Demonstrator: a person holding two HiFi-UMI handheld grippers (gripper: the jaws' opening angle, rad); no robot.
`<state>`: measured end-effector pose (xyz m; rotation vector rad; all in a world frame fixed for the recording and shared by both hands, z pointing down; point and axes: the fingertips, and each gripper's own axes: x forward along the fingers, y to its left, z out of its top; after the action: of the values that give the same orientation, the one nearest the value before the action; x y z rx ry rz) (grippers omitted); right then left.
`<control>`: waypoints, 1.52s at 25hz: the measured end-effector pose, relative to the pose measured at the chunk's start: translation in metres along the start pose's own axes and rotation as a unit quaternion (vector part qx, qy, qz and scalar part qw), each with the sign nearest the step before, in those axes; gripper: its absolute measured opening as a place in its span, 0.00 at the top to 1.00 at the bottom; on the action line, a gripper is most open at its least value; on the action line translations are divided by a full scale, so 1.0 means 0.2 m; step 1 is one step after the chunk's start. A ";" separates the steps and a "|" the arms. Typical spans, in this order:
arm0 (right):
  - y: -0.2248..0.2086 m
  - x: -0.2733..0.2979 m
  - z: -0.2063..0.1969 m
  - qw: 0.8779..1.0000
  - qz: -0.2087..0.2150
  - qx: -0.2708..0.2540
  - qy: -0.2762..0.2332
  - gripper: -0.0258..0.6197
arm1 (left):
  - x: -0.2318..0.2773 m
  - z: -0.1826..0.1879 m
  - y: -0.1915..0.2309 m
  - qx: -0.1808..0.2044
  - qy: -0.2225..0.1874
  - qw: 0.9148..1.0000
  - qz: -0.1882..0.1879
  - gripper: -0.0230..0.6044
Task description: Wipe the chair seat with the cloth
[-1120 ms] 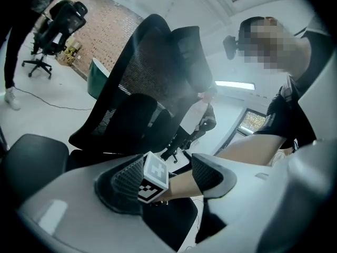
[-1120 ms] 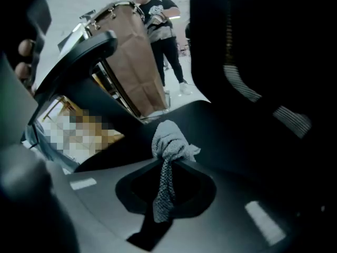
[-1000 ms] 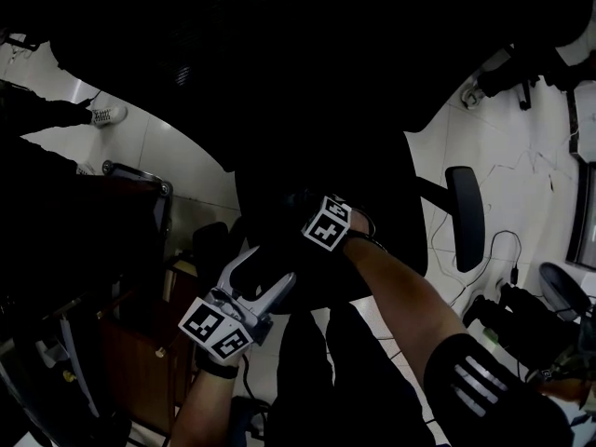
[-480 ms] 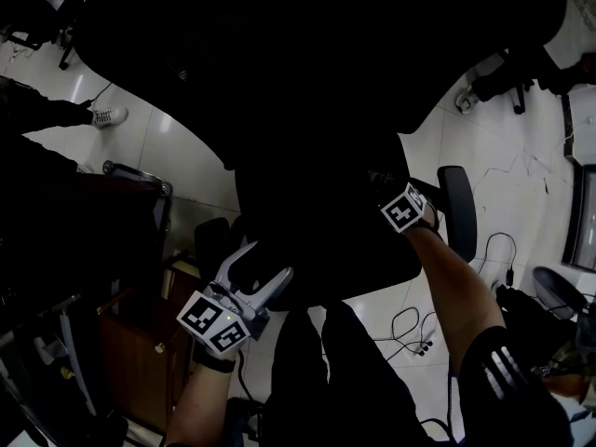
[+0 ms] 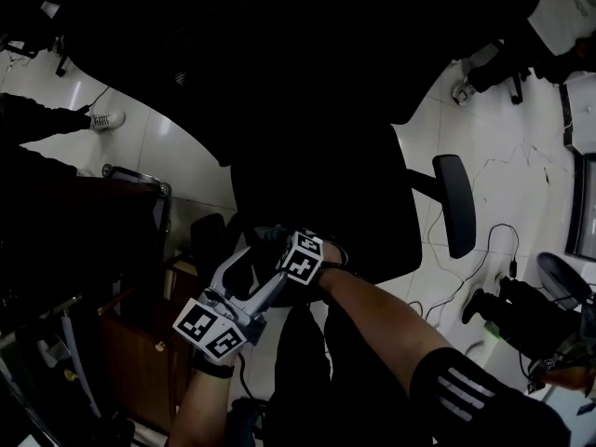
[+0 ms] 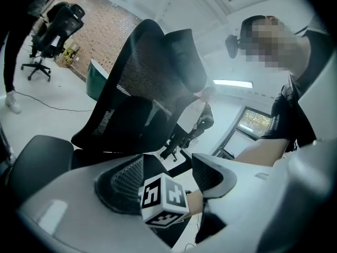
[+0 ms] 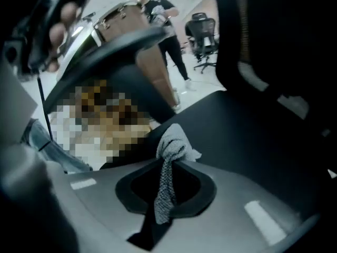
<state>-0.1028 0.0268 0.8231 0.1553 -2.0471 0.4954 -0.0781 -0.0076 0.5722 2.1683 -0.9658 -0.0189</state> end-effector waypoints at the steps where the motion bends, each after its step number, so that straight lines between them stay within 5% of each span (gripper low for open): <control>1: 0.04 0.03 -0.01 1.000 0.001 -0.011 0.012 0.91 | 0.00 -0.01 0.00 -0.001 0.001 1.000 0.001 0.47; 7: -0.09 0.00 -0.27 0.999 -0.018 -0.008 0.032 0.91 | 0.01 -0.05 -0.02 -0.007 0.004 1.000 -0.001 0.47; 15: -0.65 -0.55 -1.04 0.980 -0.143 0.082 0.111 0.91 | 0.04 -0.06 -0.09 -0.008 0.004 1.000 -0.016 0.47; 21: -0.75 -0.70 -1.10 0.971 -0.172 0.140 0.089 0.91 | 0.03 -0.08 -0.13 -0.006 0.011 1.000 -0.016 0.47; 24: -0.52 -0.59 -0.86 0.982 -0.121 0.137 0.051 0.91 | 0.01 -0.07 -0.13 -0.007 0.010 1.000 -0.011 0.47; 27: -0.12 -0.38 -0.54 0.996 -0.047 0.068 0.014 0.91 | -0.03 -0.07 -0.12 -0.009 0.006 1.000 -0.001 0.47; 31: 0.41 -0.09 -0.28 0.999 0.033 0.005 -0.003 0.91 | -0.07 -0.06 -0.10 -0.007 0.001 1.000 0.012 0.47; 35: 0.67 0.09 -0.24 0.998 0.062 -0.031 0.011 0.91 | -0.09 -0.09 -0.06 -0.007 0.006 1.000 0.017 0.47; 38: 0.66 0.12 -0.32 0.998 0.058 -0.037 0.012 0.91 | -0.08 -0.13 -0.06 -0.011 0.010 1.000 0.016 0.47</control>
<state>-0.1041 0.1761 0.8339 -0.0147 -2.0551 0.4911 -0.0743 0.0250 0.5790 2.1297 -0.9848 0.0073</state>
